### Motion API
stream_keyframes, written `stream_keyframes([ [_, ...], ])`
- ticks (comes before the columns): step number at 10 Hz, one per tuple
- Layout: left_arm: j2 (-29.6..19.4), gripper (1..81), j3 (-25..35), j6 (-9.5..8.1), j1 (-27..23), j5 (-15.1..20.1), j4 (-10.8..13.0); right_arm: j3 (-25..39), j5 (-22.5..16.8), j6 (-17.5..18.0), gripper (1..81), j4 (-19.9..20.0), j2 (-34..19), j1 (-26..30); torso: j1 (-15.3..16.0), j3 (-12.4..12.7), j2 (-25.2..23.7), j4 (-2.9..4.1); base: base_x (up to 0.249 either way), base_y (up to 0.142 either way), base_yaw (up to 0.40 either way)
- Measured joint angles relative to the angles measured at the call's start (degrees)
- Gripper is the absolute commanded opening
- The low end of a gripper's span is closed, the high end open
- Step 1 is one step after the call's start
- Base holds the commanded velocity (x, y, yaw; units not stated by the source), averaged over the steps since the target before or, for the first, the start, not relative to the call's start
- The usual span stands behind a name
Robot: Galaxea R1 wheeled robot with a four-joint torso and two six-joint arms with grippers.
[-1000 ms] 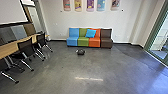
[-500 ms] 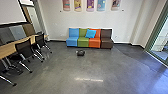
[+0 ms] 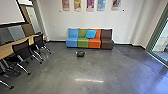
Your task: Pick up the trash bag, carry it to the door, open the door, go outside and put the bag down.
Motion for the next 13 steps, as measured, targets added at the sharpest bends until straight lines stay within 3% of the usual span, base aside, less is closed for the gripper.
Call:
stream_keyframes([
  [2, 0.0, 81.1, 0.0, 0.0, 0.0, 0.0, 0.0, -0.2, 0.0, 0.0, 81.1, 0.0, 0.0, 0.0, 0.0, 0.0, 0.0, 0.0, 0.137, 0.0, 0.0],
  [13, 0.0, 81.1, -0.1, 0.0, 0.0, 0.0, 0.0, -0.5, 0.0, 0.0, 81.1, 0.0, 0.6, 0.0, 0.0, 0.0, 0.0, 0.0, 0.137, 0.078, 0.0],
])
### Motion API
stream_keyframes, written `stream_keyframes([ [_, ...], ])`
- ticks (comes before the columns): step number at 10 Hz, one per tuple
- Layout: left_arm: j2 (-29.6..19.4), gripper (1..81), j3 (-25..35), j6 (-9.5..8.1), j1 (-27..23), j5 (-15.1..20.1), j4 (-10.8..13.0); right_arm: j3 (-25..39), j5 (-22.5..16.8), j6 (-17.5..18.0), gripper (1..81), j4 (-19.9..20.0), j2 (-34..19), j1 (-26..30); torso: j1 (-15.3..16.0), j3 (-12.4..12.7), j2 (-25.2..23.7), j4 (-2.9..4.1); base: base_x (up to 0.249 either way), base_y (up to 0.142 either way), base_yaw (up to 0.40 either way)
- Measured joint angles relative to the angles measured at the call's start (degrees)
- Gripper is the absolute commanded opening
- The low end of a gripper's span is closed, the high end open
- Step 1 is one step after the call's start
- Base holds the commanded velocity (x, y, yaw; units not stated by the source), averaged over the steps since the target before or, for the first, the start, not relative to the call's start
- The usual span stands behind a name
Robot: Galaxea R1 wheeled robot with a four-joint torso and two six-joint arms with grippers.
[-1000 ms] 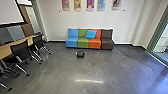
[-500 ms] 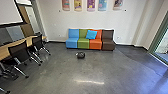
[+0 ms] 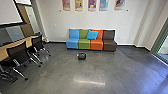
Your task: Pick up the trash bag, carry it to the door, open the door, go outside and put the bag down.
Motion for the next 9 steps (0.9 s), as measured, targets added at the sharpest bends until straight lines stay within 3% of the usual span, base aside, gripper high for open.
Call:
stream_keyframes([
  [9, 0.0, 81.1, 0.0, -0.02, 0.0, 0.0, 0.0, -0.2, 0.0, 0.0, 81.1, 0.0, 0.0, 0.0, 0.0, 0.0, 0.0, 0.0, 0.137, 0.077, 0.0],
])
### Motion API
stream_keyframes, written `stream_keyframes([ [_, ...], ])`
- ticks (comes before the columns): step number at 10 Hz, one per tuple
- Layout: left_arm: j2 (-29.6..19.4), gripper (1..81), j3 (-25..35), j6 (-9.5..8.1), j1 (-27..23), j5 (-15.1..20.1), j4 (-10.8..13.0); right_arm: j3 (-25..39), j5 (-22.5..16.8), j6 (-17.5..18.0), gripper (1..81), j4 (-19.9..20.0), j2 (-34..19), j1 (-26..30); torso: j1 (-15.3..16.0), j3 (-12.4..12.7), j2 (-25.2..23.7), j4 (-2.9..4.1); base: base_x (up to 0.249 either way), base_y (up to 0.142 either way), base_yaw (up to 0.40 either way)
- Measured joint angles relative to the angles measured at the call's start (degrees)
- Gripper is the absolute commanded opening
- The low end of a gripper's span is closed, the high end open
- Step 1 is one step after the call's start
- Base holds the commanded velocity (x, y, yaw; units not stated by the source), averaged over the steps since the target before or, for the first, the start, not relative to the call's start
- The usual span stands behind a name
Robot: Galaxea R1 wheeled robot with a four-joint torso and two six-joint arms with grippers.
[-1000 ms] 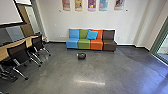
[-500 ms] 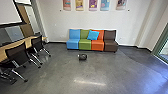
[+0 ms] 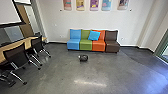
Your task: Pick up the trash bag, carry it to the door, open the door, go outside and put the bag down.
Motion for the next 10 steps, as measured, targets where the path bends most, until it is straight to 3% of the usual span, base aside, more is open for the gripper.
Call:
stream_keyframes([
  [10, -0.3, 81.1, -0.2, 0.02, 0.0, 0.0, 0.0, -0.4, 0.0, 0.0, 81.1, 0.0, 0.4, -0.1, 0.0, 0.0, 0.0, 0.0, 0.136, 0.0, 0.0],
])
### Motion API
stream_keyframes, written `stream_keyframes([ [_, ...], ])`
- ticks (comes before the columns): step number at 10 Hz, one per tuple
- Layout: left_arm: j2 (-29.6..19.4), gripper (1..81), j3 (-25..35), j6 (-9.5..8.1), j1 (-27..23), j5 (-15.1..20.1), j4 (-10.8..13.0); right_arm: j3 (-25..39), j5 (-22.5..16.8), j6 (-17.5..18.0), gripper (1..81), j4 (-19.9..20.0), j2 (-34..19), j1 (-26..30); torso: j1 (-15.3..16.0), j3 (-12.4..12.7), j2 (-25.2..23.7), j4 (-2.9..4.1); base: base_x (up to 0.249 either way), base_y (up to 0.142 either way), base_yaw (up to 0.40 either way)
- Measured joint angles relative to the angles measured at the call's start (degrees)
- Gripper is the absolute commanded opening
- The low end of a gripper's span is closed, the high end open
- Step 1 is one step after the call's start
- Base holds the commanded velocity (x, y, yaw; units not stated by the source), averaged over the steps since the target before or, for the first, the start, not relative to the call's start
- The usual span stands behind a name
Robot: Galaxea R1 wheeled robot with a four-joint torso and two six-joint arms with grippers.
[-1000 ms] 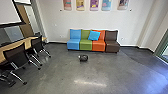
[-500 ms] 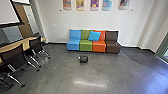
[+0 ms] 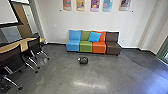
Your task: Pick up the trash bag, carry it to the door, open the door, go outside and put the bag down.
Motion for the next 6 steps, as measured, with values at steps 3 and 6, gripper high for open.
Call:
stream_keyframes([
  [3, 0.2, 81.1, 0.0, 0.0, 0.0, 0.0, 0.0, 0.0, 0.0, 0.0, 81.1, 0.0, 0.0, 0.0, 0.0, 0.0, 0.0, 0.0, 0.136, 0.0, 0.0],
  [6, 0.2, 81.1, 0.0, 0.0, 0.0, 0.0, 0.0, 0.0, 0.0, 0.0, 81.1, 0.0, -0.1, 0.0, 0.0, 0.0, 0.0, 0.0, 0.135, 0.045, 0.0],
])
